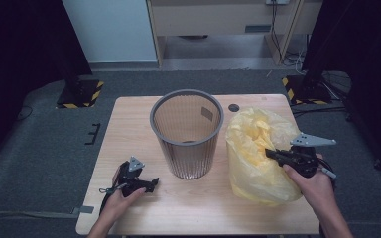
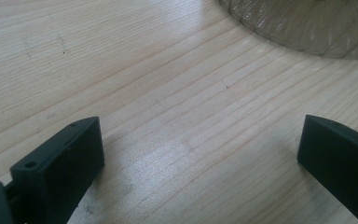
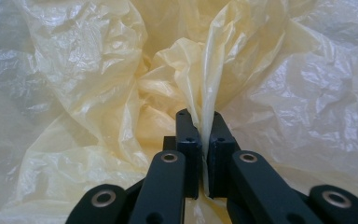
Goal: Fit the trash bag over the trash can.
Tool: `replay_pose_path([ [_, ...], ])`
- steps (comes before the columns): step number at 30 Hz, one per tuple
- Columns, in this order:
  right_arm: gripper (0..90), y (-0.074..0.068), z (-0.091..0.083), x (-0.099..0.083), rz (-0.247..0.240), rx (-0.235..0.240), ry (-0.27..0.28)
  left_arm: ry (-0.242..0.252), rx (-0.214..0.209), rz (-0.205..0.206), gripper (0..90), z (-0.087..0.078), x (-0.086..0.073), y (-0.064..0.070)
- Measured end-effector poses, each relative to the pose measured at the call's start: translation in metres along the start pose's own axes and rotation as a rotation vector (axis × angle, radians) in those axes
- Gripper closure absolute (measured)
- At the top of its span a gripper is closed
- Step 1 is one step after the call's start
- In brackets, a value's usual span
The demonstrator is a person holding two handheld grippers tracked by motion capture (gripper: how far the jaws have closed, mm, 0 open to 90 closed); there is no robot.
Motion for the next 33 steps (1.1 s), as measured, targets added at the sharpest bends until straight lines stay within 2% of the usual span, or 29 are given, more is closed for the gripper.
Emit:
replay_pose_path([
  [12, 86.7, -0.003, -0.013, 0.018, 0.009, 0.008, 0.051, 0.0, 0.0, 0.0, 0.0, 0.0, 0.0, 0.0],
  [23, 86.7, -0.011, -0.023, 0.047, -0.015, 0.029, 0.094, 0.0, 0.0, 0.0, 0.0, 0.0, 0.0, 0.0],
  [33, 86.8, -0.022, -0.022, 0.078, -0.039, 0.061, 0.119, 0.0, 0.0, 0.0, 0.0, 0.0, 0.0, 0.0],
])
Point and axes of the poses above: each handheld gripper's, and its own axes: z roughly forward along the jaws, x roughly out of its top, y roughly to its right, the point moved 7 cm from there along z, roughly forward along the jaws, and after that the axes turned 13 degrees about -z, right-handed, at the moved point
